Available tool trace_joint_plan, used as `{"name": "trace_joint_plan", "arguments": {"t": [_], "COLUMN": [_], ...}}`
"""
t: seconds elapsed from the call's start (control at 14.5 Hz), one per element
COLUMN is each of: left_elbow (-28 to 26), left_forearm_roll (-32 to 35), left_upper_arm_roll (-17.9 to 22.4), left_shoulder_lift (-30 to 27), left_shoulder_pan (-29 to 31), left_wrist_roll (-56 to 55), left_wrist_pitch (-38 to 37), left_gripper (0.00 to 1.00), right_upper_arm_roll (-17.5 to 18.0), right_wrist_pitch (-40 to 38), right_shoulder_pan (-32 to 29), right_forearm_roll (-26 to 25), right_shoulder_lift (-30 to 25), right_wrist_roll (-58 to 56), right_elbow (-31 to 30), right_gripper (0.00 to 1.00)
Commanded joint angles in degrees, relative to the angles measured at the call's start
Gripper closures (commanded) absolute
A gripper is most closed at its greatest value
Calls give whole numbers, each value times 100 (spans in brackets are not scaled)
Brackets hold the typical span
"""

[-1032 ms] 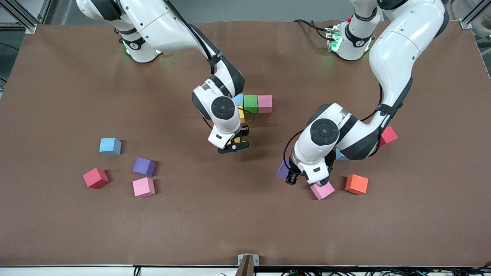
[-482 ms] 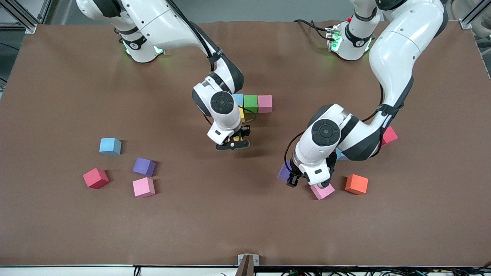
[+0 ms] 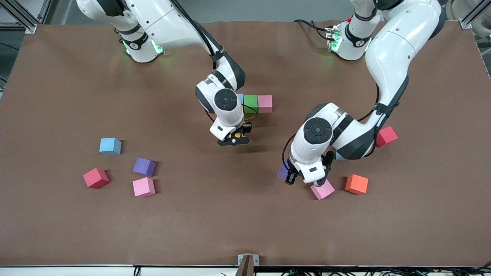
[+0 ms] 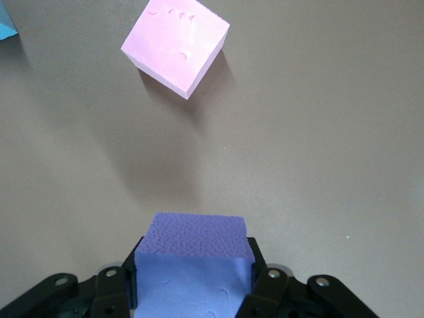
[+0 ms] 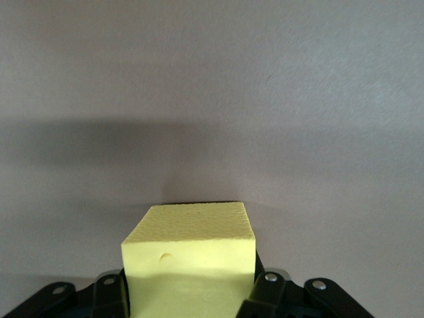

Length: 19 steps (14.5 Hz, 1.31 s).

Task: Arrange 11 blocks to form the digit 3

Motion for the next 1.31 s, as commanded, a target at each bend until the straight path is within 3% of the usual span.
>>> {"name": "trace_joint_plan", "arguments": {"t": [0.0,0.48,0.62,0.69,0.76,0.83,1.24], "left_elbow": [66,92,92,92,109,118,-110], "left_forearm_roll": [149,184,184,184,184,184,210], "left_upper_arm_roll": [36,36,27,27,27,27,36], "left_shoulder_lift": [75,163,137,128,128,128,111], "left_shoulder_pan": [-182,-217,-217,-217,-208,-208,-182], "left_wrist_roll": [-40,57,57,57,83,135,-696], "left_wrist_pitch": [-76,-32,-32,-32,-32,-32,3], "left_gripper": [99,99,99,99,99,100,100], "right_upper_arm_roll": [-38,-38,-38,-38,-38,-47,-55], "right_wrist_pitch": [87,95,95,95,95,78,-553], "right_shoulder_pan": [127,189,224,224,224,207,-135], "right_forearm_roll": [71,53,53,53,62,62,62], "right_shoulder_lift": [-129,-103,-103,-103,-112,-129,-524], "right_wrist_roll": [84,84,84,84,84,84,23], "right_elbow": [-210,-368,-368,-368,-359,-359,-114], "right_gripper": [74,71,66,53,24,0,0]}}
